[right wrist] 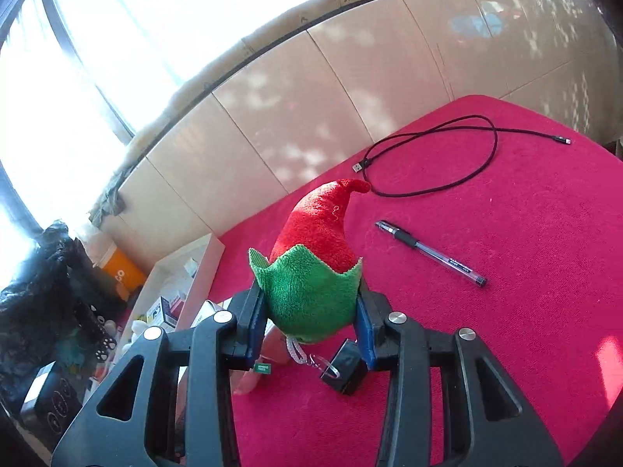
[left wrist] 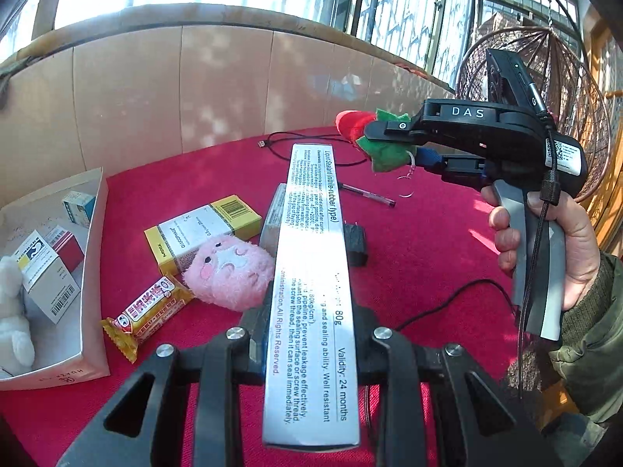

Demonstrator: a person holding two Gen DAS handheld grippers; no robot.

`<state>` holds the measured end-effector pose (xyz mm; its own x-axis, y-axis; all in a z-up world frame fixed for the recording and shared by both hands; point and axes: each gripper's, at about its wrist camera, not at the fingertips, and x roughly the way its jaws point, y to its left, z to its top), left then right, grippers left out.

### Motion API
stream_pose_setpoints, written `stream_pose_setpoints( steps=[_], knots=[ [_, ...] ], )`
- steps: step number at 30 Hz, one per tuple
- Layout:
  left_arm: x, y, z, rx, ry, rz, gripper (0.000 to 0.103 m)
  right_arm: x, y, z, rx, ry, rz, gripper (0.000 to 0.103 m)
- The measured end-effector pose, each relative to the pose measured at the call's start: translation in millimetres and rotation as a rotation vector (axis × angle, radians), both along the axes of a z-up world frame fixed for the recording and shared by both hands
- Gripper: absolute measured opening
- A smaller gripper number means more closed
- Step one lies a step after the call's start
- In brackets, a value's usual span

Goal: Organize objects
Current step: 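Carry the white tube box into the tray with the left gripper while the right carries the elf plush there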

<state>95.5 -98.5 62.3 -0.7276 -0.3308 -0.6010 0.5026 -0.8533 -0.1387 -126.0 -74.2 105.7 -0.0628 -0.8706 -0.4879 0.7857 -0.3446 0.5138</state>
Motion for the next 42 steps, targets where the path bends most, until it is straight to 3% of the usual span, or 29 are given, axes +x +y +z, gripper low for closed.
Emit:
stream_pose_setpoints(
  steps=[12,42],
  knots=[
    [32,-13,25,-0.019,0.110,0.083,0.028,56,5,44,-0.089,0.054,0.137,0.038],
    [75,-35,37,0.001,0.219,0.201,0.028,94,-8,51,-0.088,0.051,0.238,0.038]
  ],
)
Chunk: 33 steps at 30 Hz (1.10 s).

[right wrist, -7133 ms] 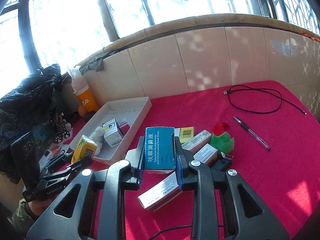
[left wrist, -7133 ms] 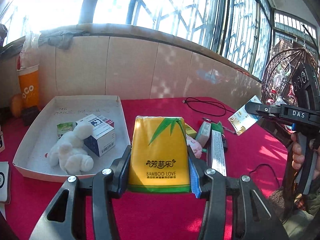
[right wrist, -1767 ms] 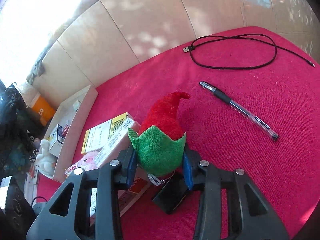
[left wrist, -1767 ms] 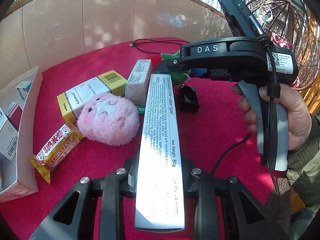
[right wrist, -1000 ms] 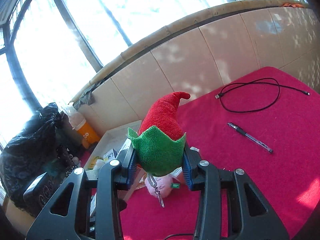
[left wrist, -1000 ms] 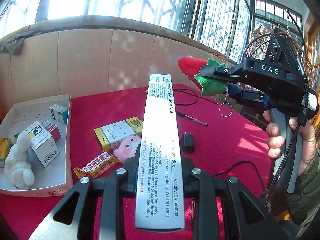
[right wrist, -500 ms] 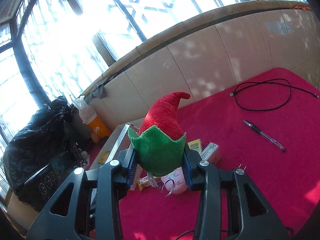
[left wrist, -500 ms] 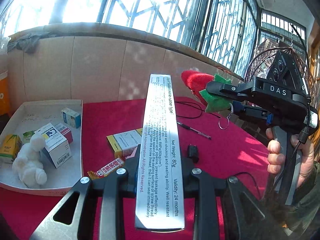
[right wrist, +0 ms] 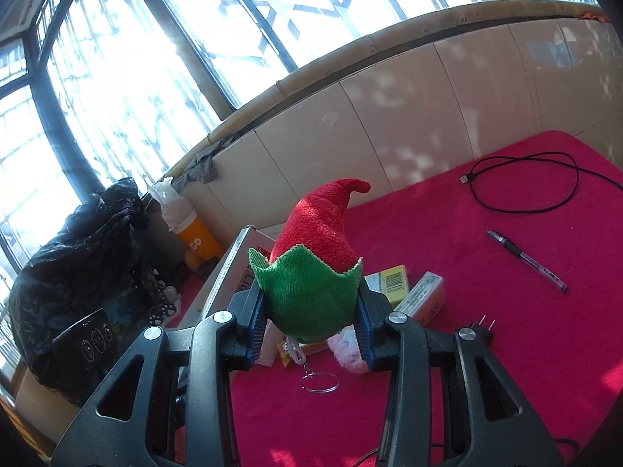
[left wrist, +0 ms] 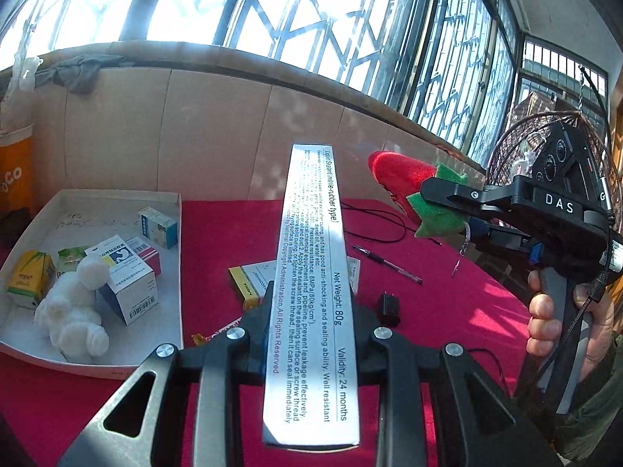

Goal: Organize objects
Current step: 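Carry the white tube box into the tray with the left gripper while the right carries the elf plush there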

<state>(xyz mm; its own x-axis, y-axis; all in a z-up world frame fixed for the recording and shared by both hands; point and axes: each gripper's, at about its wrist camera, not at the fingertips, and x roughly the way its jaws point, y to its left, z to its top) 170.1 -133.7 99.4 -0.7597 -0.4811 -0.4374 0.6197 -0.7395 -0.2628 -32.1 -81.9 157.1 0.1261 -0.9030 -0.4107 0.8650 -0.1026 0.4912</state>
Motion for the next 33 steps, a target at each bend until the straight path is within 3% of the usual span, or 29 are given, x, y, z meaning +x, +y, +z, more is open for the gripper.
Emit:
stream_pose_setpoints(
  steps=[33],
  knots=[
    [71,-39,0,0.040,0.118,0.176,0.028,53,-43,0,0.054,0.055,0.135,0.038]
  ],
)
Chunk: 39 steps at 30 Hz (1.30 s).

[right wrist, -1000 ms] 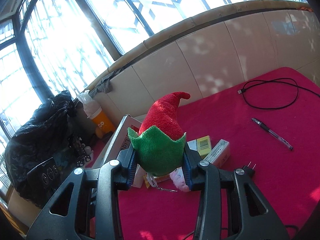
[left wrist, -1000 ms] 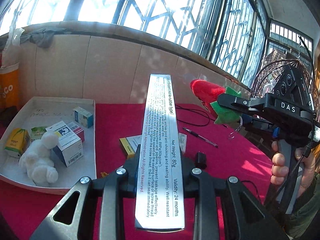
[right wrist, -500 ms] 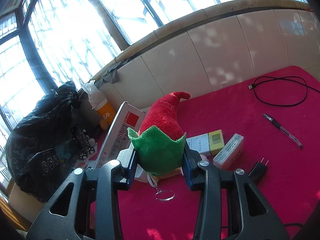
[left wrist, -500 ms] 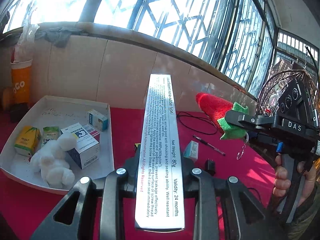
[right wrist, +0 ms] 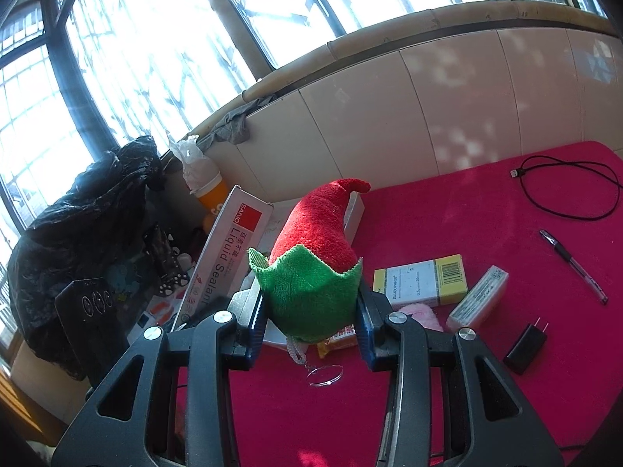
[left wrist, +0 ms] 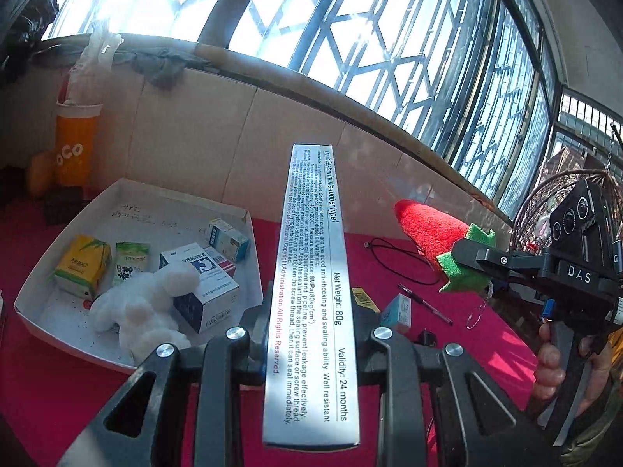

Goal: Organize objects
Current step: 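Carry the white tube box into the tray with the left gripper while the right carries the elf plush there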

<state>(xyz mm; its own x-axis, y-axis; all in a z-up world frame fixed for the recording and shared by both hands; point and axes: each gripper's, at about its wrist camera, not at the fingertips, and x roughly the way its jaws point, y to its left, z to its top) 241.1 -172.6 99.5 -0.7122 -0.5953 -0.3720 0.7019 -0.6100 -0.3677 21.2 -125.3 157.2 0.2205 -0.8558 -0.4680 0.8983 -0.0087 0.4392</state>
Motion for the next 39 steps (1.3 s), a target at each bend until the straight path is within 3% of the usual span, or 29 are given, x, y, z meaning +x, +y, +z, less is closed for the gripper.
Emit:
stream_pose_setpoints(
  steps=[12,20,31,39],
  knots=[
    [36,-24,-12,0.035,0.021,0.104,0.028,22,-42,-9,0.049,-0.002,0.057,0.038],
    [62,-46,-21,0.069,0.010,0.195,0.028,50,-73,-12,0.074,0.060,0.117,0.038],
    [86,-105,-20,0.109,-0.069,0.271,0.028,61,-128,-26,0.149,0.026,0.128,0.038],
    [65,-144,-35,0.153,-0.188,0.269,0.028,82,-190,-32,0.186,0.051,0.130,0.038]
  ],
)
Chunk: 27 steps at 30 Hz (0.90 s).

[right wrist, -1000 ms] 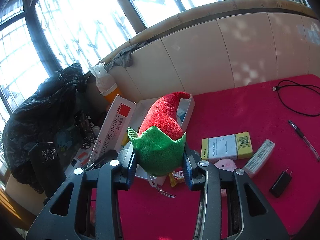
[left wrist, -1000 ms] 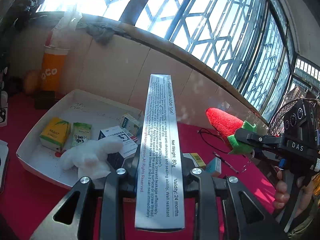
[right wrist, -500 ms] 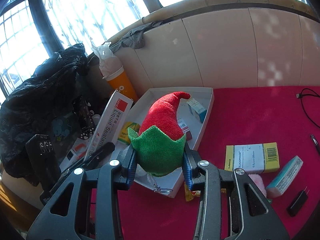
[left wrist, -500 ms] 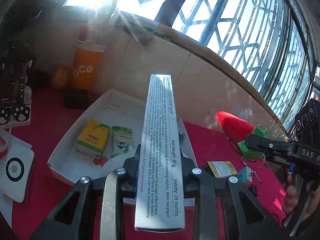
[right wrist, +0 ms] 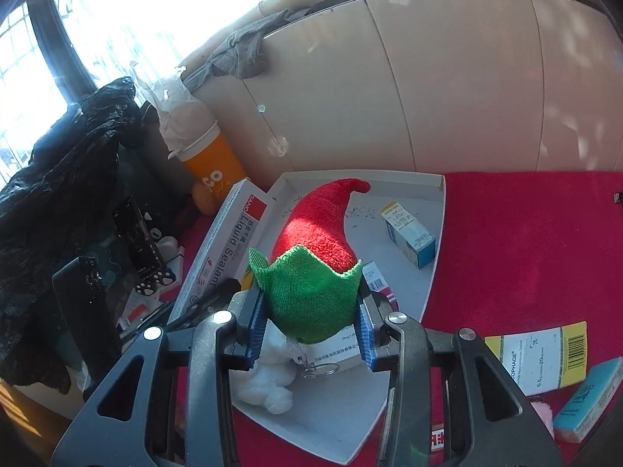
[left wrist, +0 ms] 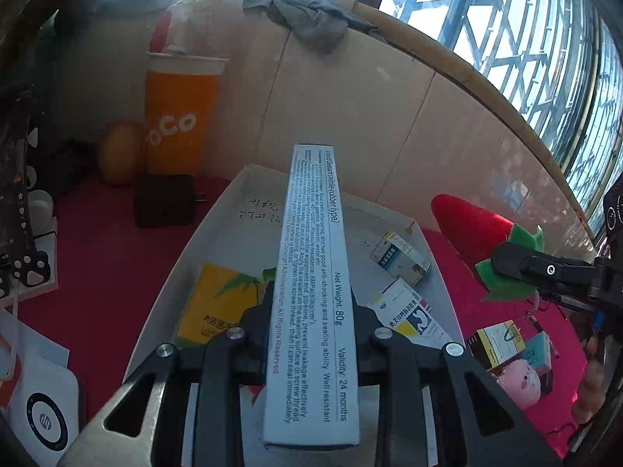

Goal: Organize objects
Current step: 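Carry the white tube box into the tray with the left gripper while the right carries the elf plush there, then grasp the yellow-wrapped snack bar with the left gripper while the right grasps the grey pack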

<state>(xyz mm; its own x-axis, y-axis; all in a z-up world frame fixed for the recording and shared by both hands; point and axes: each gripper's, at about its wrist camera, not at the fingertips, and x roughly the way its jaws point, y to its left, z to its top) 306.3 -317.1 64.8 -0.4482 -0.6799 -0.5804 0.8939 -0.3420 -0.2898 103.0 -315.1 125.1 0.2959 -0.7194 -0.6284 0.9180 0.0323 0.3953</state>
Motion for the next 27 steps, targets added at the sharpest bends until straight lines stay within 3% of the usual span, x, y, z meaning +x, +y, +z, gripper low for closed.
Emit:
stream_pose_setpoints(
  steps=[5,6,7,8,9,10,13,19,22,27],
  knots=[
    [-14,-18,-6,0.003,-0.111,0.021,0.030,15,-31,-17,0.038,0.003,-0.001,0.043],
    [-16,-19,-7,0.008,-0.124,0.021,0.041,16,-34,-21,0.048,0.003,-0.005,0.045],
    [-17,-18,-7,0.005,-0.129,0.020,0.051,17,-35,-25,0.059,0.009,-0.015,0.055],
    [-18,-16,-6,-0.008,-0.135,0.020,0.078,17,-34,-27,0.060,0.012,-0.024,0.072],
    [-19,-13,-5,-0.032,-0.151,0.027,0.096,16,-32,-28,0.053,0.011,-0.032,0.080],
    [-19,-8,-4,-0.062,-0.172,0.041,0.103,15,-28,-28,0.044,0.013,-0.044,0.085],
    [-16,4,2,-0.118,-0.197,0.085,0.103,11,-15,-24,0.023,-0.005,-0.064,0.086],
    [-3,32,27,-0.178,-0.094,0.141,0.103,4,29,-4,-0.041,-0.045,-0.080,0.089],
    [-6,54,36,-0.212,-0.055,0.129,0.103,1,57,7,-0.085,-0.057,-0.073,0.090],
    [-23,92,49,-0.251,-0.033,0.060,0.103,-7,91,9,-0.069,-0.060,-0.055,0.090]
  ],
)
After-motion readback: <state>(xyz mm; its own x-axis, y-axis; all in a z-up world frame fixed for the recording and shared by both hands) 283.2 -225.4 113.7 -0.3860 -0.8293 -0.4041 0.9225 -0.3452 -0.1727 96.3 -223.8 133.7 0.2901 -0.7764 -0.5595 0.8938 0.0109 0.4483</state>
